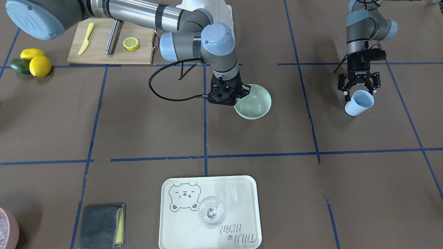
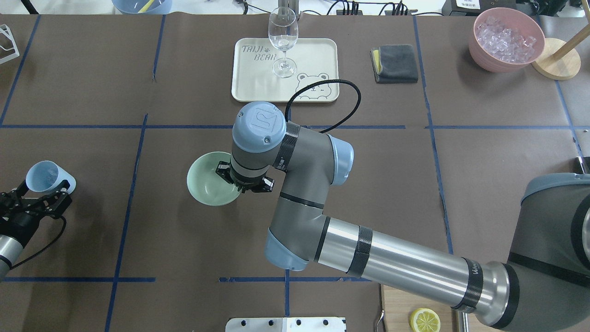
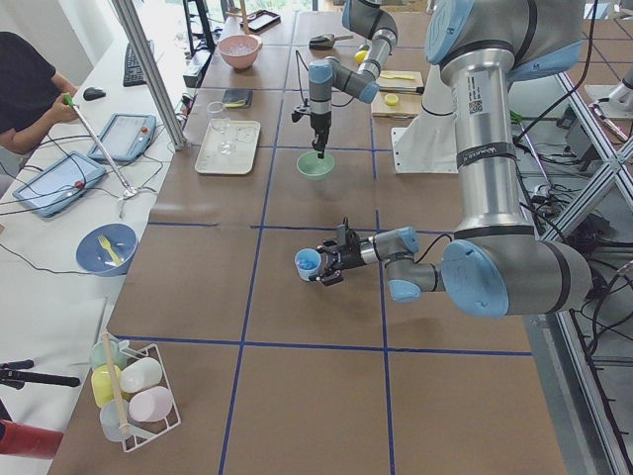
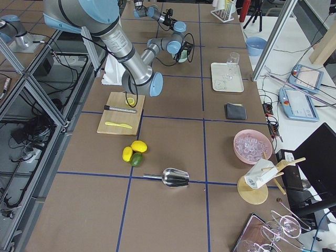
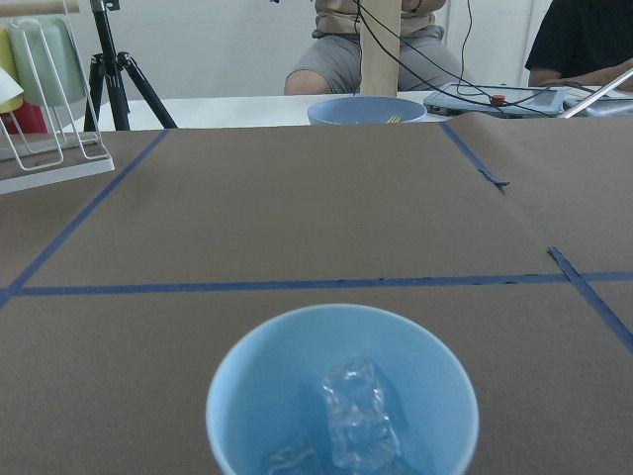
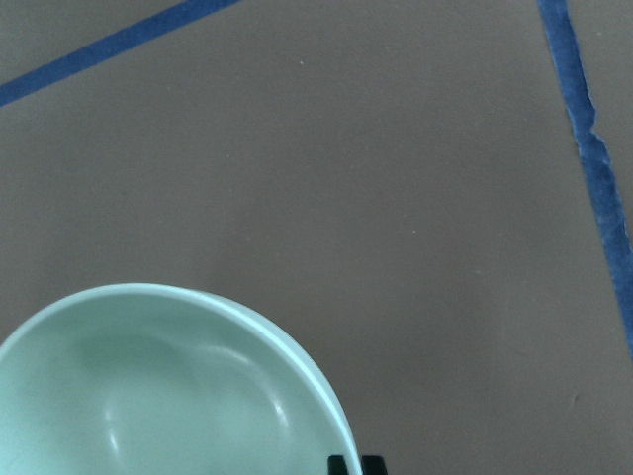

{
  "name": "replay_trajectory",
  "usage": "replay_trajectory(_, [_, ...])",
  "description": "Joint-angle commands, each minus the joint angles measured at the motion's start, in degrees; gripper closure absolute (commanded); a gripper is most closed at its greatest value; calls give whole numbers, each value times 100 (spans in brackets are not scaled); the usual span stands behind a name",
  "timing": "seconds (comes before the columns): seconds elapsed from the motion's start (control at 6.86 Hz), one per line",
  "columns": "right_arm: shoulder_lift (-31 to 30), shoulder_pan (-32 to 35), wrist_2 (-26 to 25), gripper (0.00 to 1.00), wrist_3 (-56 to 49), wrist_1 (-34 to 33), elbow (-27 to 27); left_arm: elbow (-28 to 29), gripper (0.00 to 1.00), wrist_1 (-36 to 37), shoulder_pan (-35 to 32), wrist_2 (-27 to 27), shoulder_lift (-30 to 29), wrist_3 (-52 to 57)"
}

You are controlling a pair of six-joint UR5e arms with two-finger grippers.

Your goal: Pour ice into bowl

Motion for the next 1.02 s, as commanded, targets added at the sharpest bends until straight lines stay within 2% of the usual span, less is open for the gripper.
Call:
replay_trajectory(0.0, [18, -79, -81, 100, -10, 9, -18, 98, 0, 2, -56, 3, -78, 47])
replay_trajectory(0.29, [70, -115, -159, 100, -1, 26, -53, 142, 1, 11, -82, 3, -123, 47])
replay_trajectory(0.44, [219, -115, -221, 61, -1, 35, -253, 247, 0, 11, -99, 3, -184, 47])
replay_trajectory(0.58, [229, -123, -361, 1, 68, 226, -273, 361, 0, 11, -108, 3, -254, 38])
replay_trajectory(0.87, [229, -167, -538, 0, 324, 299, -273, 415, 0, 20, -214, 3, -334, 56])
